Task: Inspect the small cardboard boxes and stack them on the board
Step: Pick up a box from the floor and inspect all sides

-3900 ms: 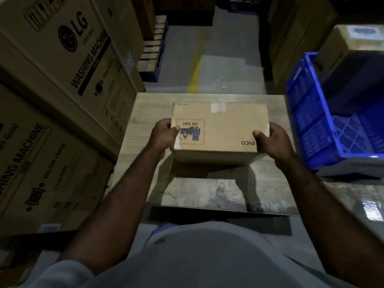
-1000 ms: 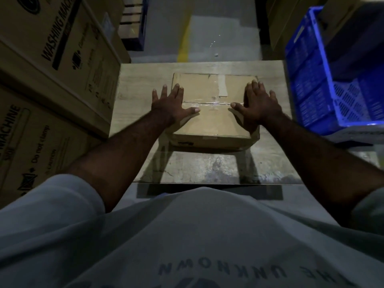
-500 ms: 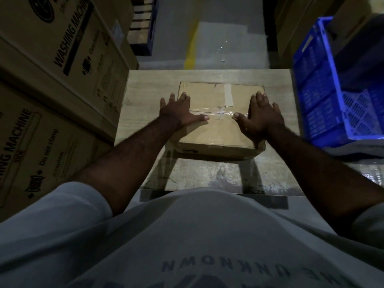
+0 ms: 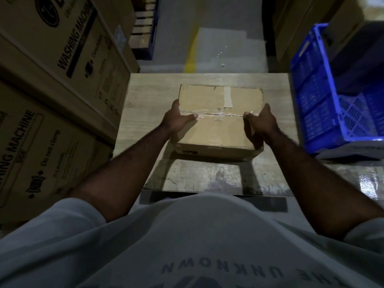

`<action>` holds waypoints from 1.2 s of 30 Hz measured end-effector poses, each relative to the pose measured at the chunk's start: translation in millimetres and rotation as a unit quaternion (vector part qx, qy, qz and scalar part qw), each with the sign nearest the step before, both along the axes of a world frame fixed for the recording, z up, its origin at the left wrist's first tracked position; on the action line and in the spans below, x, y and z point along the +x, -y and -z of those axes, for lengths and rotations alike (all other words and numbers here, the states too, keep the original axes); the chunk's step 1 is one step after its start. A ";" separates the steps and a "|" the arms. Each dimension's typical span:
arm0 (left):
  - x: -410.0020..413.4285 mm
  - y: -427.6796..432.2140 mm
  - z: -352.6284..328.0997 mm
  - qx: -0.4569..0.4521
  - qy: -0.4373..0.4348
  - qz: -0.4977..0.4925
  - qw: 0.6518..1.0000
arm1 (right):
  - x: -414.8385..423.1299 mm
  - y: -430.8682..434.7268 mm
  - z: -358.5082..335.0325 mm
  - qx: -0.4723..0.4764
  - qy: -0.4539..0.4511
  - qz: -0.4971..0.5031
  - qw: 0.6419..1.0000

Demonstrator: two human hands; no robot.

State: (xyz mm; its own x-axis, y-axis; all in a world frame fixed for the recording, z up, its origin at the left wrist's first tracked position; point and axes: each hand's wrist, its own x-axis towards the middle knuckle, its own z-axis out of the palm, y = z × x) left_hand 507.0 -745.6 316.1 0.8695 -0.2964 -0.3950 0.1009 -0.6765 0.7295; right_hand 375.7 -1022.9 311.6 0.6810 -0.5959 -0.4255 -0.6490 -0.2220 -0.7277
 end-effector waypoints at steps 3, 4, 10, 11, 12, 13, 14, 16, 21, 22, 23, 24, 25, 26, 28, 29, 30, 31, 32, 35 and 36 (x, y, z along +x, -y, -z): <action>-3.5 4.8 -7.1 -0.014 -0.010 -0.031 0.999 | 1.8 5.2 3.3 0.081 0.019 0.027 0.996; -7.1 5.1 -10.5 -0.014 -0.005 -0.038 0.999 | 2.2 5.8 1.8 0.103 0.024 0.035 0.994; -25.8 3.7 -20.8 -0.041 0.038 -0.035 0.998 | -8.1 -3.6 -7.3 0.075 0.094 0.064 0.991; -26.9 4.8 -22.8 -0.039 0.046 -0.039 0.997 | -10.0 -6.1 -8.5 0.052 0.122 0.060 0.989; -28.3 5.9 -26.9 -0.038 0.057 -0.049 0.996 | -11.5 -8.7 -11.7 0.037 0.146 0.056 0.987; -27.8 6.7 -29.3 -0.041 0.071 -0.061 0.995 | -12.4 -9.9 -13.8 0.023 0.172 0.053 0.983; -27.0 7.2 -32.3 -0.049 0.086 -0.073 0.992 | -13.7 -11.2 -17.3 0.010 0.196 0.056 0.979; -22.7 5.6 -33.0 -0.077 0.106 -0.099 0.986 | -16.5 -12.8 -22.7 0.015 0.228 0.074 0.971; -24.8 -8.4 -24.1 -0.088 0.104 -0.124 0.983 | -31.9 -15.6 -21.6 0.119 0.282 0.149 0.940; -28.4 -11.0 -20.0 -0.088 0.106 -0.120 0.983 | -35.8 -14.8 -20.4 0.141 0.293 0.161 0.932; -32.4 -13.7 -15.6 -0.089 0.109 -0.119 0.983 | -37.9 -14.8 -18.7 0.163 0.303 0.176 0.922; -36.4 -16.6 -10.4 -0.093 0.110 -0.121 0.982 | -39.3 -15.0 -17.0 0.180 0.306 0.196 0.914; -41.7 -19.6 -6.6 -0.094 0.112 -0.123 0.981 | -40.4 -16.0 -15.5 0.195 0.307 0.221 0.905; -48.2 -22.5 -3.5 -0.096 0.115 -0.122 0.981 | -41.9 -18.0 -14.3 0.209 0.306 0.247 0.895; -61.0 -27.4 1.3 -0.093 0.127 -0.110 0.981 | -45.6 -23.7 -11.5 0.255 0.313 0.286 0.869; -66.2 -29.8 3.7 -0.087 0.135 -0.104 0.981 | -47.9 -26.6 -9.1 0.280 0.316 0.299 0.856; -70.4 -31.7 6.0 -0.081 0.141 -0.099 0.982 | -49.9 -28.4 -7.9 0.300 0.318 0.310 0.844; -73.6 -33.4 6.3 -0.073 0.142 -0.096 0.982 | -51.0 -28.6 -5.7 0.313 0.322 0.318 0.835; -75.9 -35.4 6.4 -0.065 0.141 -0.090 0.984 | -51.9 -27.1 -3.4 0.320 0.324 0.323 0.830; -79.5 -38.6 4.0 -0.044 0.140 -0.064 0.987 | -57.2 -20.4 5.6 0.316 0.320 0.311 0.837; -81.0 -39.9 3.8 -0.029 0.136 -0.053 0.989 | -60.7 -19.9 8.9 0.312 0.313 0.298 0.846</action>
